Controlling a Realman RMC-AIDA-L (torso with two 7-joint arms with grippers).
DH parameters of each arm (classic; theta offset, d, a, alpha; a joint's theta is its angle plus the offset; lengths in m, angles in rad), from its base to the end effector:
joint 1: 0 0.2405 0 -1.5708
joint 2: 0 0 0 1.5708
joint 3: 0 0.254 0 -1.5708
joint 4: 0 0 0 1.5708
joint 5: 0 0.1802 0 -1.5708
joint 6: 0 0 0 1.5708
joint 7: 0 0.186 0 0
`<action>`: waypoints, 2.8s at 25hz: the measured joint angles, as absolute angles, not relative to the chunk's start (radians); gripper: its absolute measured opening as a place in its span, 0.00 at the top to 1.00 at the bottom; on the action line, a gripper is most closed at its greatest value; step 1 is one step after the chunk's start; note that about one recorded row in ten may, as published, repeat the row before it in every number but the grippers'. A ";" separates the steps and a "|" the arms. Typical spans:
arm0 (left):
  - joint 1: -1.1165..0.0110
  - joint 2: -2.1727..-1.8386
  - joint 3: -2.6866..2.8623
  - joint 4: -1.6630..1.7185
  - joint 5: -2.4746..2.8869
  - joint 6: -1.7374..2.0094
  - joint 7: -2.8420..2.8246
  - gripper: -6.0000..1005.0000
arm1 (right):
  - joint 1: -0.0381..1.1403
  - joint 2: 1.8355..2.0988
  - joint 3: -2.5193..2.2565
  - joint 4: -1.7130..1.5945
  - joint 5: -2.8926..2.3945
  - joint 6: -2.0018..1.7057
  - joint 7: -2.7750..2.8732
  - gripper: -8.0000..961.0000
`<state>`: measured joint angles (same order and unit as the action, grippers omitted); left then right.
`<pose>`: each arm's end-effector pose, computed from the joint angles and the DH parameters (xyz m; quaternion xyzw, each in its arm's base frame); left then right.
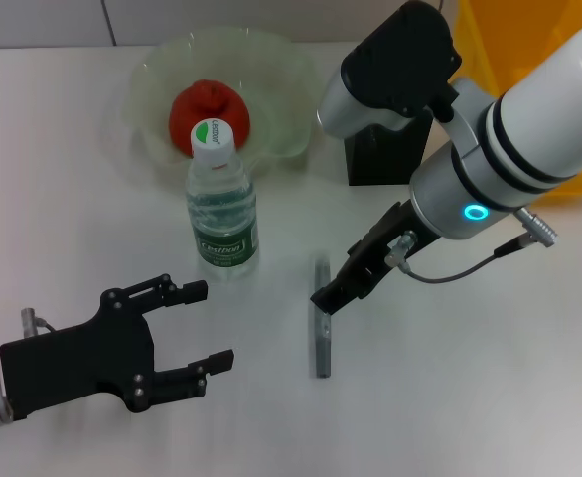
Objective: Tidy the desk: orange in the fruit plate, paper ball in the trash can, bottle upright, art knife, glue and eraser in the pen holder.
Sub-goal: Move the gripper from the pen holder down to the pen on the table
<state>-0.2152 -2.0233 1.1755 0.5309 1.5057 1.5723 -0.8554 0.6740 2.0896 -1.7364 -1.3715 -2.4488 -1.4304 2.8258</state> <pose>-0.2624 0.2264 -0.0546 -0.9420 -0.0984 -0.2847 0.1479 0.1432 0.3093 -0.1002 -0.9368 0.2905 -0.1540 0.1200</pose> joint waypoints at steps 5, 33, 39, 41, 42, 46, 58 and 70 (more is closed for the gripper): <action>-0.208 -2.023 1.172 0.530 1.506 1.571 -0.852 0.22 | 0.681 2.089 -1.744 -1.352 -2.450 -1.417 2.842 0.21; -0.205 -2.035 1.180 0.518 1.506 1.567 -0.828 0.22 | 0.868 2.092 -1.843 -1.016 -2.419 -1.227 2.951 0.21; -0.207 -2.037 1.181 0.518 1.506 1.563 -0.828 0.22 | 0.883 2.092 -1.855 -0.995 -2.418 -1.224 2.951 0.21; -0.207 -2.037 1.181 0.518 1.506 1.563 -0.828 0.22 | 0.888 2.092 -1.855 -0.987 -2.418 -1.224 2.952 0.21; -0.207 -2.038 1.181 0.518 1.506 1.563 -0.828 0.22 | 0.889 2.092 -1.855 -0.985 -2.417 -1.225 2.952 0.21; -0.208 -2.039 1.181 0.518 1.506 1.561 -0.828 0.22 | 0.891 2.092 -1.855 -0.982 -2.417 -1.229 2.953 0.34; -0.214 -2.047 1.178 0.509 1.531 1.555 -0.827 0.22 | 0.895 2.092 -1.848 -0.968 -2.400 -1.232 2.954 0.54; -0.221 -2.050 1.181 0.508 1.531 1.556 -0.827 0.22 | 0.922 2.092 -1.845 -0.923 -2.396 -1.243 2.956 0.74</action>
<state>-0.2206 -2.0501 1.1811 0.5082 1.5311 1.5561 -0.8267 0.9217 2.0924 -1.8453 -0.9230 -2.3959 -1.2428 2.9560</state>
